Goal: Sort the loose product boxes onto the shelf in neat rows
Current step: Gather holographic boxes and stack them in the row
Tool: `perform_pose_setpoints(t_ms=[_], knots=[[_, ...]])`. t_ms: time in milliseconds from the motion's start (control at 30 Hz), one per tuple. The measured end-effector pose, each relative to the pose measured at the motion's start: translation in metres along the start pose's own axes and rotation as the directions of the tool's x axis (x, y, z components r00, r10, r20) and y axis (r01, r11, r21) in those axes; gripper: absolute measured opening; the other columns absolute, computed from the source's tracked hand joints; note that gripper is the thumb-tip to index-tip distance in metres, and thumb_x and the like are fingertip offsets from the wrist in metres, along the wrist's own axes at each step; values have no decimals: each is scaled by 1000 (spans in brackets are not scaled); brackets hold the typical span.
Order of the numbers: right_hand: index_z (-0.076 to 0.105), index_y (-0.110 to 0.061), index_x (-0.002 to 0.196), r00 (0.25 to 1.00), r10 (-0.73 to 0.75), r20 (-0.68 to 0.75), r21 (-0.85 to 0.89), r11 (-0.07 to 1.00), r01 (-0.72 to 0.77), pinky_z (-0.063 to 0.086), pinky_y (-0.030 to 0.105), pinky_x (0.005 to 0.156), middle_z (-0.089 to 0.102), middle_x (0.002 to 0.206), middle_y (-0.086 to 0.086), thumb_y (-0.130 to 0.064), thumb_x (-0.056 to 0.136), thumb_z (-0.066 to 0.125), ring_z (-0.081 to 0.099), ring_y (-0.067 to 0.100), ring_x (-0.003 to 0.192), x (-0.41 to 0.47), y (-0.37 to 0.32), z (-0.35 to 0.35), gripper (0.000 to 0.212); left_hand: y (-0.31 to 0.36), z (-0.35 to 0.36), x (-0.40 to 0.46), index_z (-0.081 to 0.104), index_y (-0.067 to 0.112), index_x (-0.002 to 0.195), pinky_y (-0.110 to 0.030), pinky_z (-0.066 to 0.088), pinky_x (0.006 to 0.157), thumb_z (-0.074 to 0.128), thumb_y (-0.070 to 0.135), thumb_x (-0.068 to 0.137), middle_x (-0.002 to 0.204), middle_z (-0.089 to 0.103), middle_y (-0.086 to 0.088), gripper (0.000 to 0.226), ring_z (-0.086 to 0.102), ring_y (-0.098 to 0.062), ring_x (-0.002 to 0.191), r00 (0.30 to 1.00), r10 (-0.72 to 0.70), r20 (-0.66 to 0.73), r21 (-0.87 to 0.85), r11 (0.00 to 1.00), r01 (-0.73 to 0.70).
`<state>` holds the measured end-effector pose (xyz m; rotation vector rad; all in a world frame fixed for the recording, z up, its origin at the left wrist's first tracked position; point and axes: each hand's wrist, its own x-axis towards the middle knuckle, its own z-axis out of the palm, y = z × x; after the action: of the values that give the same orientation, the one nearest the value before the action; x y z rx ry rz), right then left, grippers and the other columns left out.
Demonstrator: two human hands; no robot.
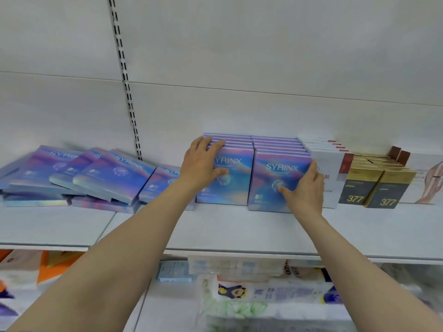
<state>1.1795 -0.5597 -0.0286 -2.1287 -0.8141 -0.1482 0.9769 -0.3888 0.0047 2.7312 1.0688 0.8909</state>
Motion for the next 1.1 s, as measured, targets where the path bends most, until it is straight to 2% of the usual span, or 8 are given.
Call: perform_pose_setpoints(t_ms=[133, 200, 233, 367, 433, 533, 833, 1100], knots=[[13, -8, 151, 998, 30, -61, -232, 972, -43, 38, 50, 107, 35, 148, 18, -41, 75, 82, 35, 36, 135, -9, -38, -19, 108, -9, -38, -9, 31, 23, 150, -39, 26, 114, 69, 49, 83, 155, 30, -6, 81, 20, -25, 143, 997, -35, 68, -126, 991, 44], [18, -8, 153, 995, -84, -50, -270, 961, 68, 34, 49, 109, 33, 150, 19, -40, 81, 76, 32, 37, 138, -17, -71, -26, 97, -20, -62, -19, 31, 21, 149, -38, 30, 111, 70, 47, 83, 152, 34, -5, 81, 26, -24, 141, 993, -34, 113, -172, 984, 53], [24, -10, 152, 987, -160, 8, -265, 951, 157, 34, 48, 109, 34, 150, 18, -39, 84, 74, 32, 36, 138, -22, -90, -27, 89, -28, -76, -25, 31, 20, 149, -38, 30, 110, 71, 47, 83, 151, 35, -6, 81, 28, -24, 139, 991, -31, 134, -171, 984, 54], [41, -19, 147, 868, -395, 300, -228, 854, 468, 36, 43, 108, 40, 148, 10, -43, 89, 66, 34, 29, 138, -51, -172, -26, 68, -72, -148, -57, 38, 17, 145, -35, 32, 107, 71, 44, 83, 145, 43, -8, 76, 38, -25, 134, 985, -16, 169, -66, 997, 27], [44, -22, 145, 797, -480, 366, -213, 791, 574, 35, 40, 108, 42, 148, 7, -45, 90, 64, 35, 26, 138, -72, -213, -24, 63, -97, -187, -77, 41, 17, 144, -36, 34, 107, 69, 46, 84, 144, 46, -8, 73, 40, -26, 133, 987, -8, 161, 1, 1000, 8], [48, -22, 142, 716, -586, 380, -173, 715, 677, 36, 38, 108, 46, 145, 7, -46, 92, 60, 38, 26, 135, -111, -269, -20, 57, -133, -242, -110, 44, 17, 141, -38, 36, 107, 64, 52, 86, 141, 49, -7, 68, 42, -26, 131, 992, -2, 129, 84, 996, -9], [47, -21, 143, 592, -762, 263, -45, 603, 796, 36, 37, 107, 46, 146, 5, -43, 94, 59, 39, 24, 134, -230, -371, 6, 55, -206, -345, -204, 46, 21, 139, -37, 37, 105, 61, 54, 87, 139, 51, -5, 63, 44, -23, 129, 999, 49, -7, 143, 989, -48], [44, -25, 145, 589, -748, 307, -16, 614, 789, 33, 36, 110, 40, 151, 2, -47, 94, 56, 33, 20, 139, -278, -399, 37, 57, -248, -353, -233, 46, 24, 139, -34, 37, 104, 60, 54, 87, 142, 49, 0, 62, 43, -19, 129, 1000, 21, -1, 92, 996, -21]])
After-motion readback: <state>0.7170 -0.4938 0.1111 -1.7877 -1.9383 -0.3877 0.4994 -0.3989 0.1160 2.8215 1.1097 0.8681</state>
